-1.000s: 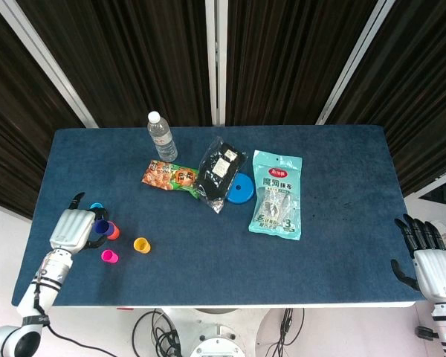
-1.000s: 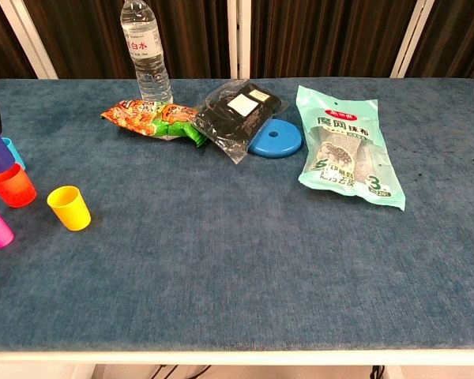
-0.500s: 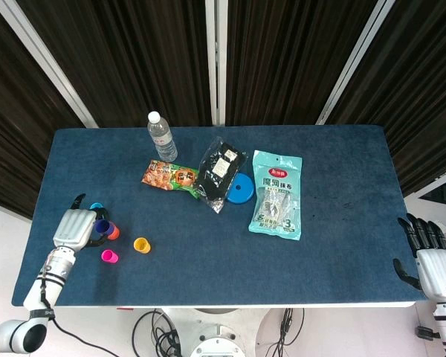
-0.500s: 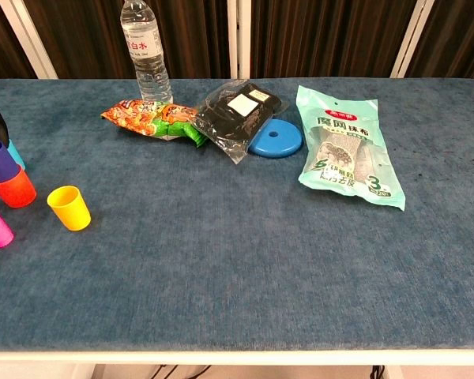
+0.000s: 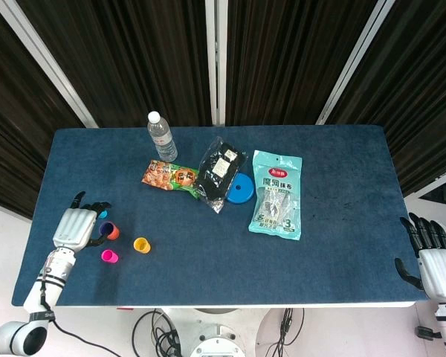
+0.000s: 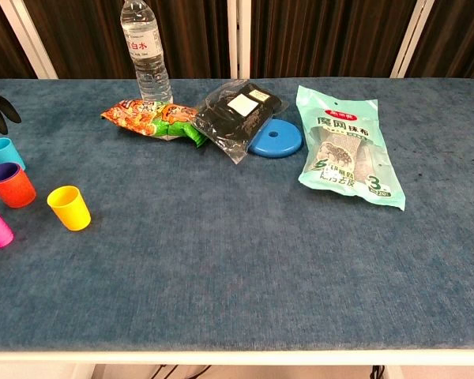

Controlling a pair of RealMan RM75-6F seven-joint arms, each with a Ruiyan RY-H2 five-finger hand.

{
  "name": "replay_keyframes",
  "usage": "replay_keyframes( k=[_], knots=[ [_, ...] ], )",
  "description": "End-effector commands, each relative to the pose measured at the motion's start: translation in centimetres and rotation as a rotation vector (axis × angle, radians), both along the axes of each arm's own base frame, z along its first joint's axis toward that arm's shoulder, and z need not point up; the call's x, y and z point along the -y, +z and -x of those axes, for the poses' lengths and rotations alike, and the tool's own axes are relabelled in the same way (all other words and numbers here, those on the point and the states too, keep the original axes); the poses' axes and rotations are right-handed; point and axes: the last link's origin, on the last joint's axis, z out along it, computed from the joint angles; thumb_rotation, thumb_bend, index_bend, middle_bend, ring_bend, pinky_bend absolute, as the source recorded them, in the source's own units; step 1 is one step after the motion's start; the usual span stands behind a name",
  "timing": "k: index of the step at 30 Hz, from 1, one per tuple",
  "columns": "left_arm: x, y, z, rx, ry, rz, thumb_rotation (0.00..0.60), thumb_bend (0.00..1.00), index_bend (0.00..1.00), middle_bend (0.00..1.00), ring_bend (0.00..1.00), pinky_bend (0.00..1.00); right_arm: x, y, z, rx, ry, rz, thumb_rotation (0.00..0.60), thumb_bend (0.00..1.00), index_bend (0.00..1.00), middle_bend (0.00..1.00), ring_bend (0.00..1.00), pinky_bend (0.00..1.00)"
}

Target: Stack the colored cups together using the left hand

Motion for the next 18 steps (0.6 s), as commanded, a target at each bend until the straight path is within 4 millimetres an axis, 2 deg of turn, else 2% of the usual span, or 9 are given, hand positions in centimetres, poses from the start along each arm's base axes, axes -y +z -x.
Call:
replay_keyframes(
  k=[1,7,10,18],
  knots=[
    [0.7,-0.1,-1.3,0.013,-0.038,0.023,0.600,0.23,0.25,0.29,0.35,0.02,0.0,0.0,0.0,0.001,0.001,0.002,0.600,0.33,0.00,0.00,0.00,0.00],
    [2.0,-1.1,-4.7,0.002,-0.173,0.090,0.600,0.22,0.25,0.29,0.35,0.02,0.1,-0.1,-0.2,0.009,-0.001,-0.004,0.600,0.33,0.00,0.00,0.00,0.00],
    [2.3,-2.4,-6.0,0.000,-0.205,0.123,0.600,0.22,0.25,0.29,0.35,0.02,0.1,-0.1,-0.4,0.013,0.001,-0.007,0.600,0.33,0.00,0.00,0.00,0.00],
    [2.2,-5.9,-6.6,-0.044,-0.206,0.218,0.600,0.22,0.25,0.29,0.35,0.01,-0.2,0.3,-0.3,0.008,-0.001,0.002,0.600,0.33,0.00,0.00,0.00,0.00]
  ],
)
